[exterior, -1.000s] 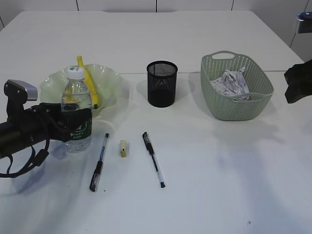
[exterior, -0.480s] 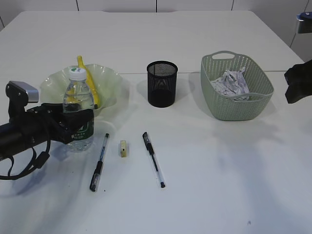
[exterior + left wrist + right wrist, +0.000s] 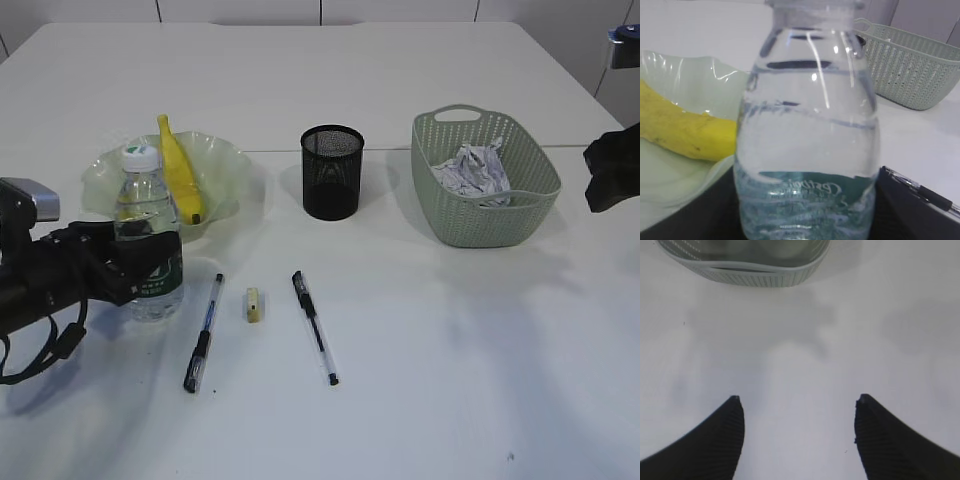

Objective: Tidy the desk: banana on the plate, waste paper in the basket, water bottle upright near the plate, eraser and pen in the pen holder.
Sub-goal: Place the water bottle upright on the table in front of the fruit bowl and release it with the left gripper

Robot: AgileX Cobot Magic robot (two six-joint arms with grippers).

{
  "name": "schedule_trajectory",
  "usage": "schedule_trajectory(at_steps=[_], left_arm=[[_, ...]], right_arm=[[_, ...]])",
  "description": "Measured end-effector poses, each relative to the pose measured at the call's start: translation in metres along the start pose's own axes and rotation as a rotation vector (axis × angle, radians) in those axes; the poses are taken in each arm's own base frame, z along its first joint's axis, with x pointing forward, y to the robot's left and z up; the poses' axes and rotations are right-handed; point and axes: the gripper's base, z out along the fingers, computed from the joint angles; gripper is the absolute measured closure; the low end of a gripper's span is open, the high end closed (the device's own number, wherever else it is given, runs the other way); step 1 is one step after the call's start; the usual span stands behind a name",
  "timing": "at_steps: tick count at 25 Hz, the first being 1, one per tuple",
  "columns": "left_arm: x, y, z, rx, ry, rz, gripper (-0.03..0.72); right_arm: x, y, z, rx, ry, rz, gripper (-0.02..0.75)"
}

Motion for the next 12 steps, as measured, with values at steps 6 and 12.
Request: schedule_trajectory(at_steps=[6,12], left_arm=[[0.007,0.0,-0.008,0.006,0.047,-0.009,0.205],[0.017,0.0,-0.01,0.006,0.125,0.013,0.187]], right_arm=[[0.0,0.0,0.0,0.0,0.0,-0.001,0.223],[0.0,0.0,0.0,0.0,0.0,-0.001,0.223]])
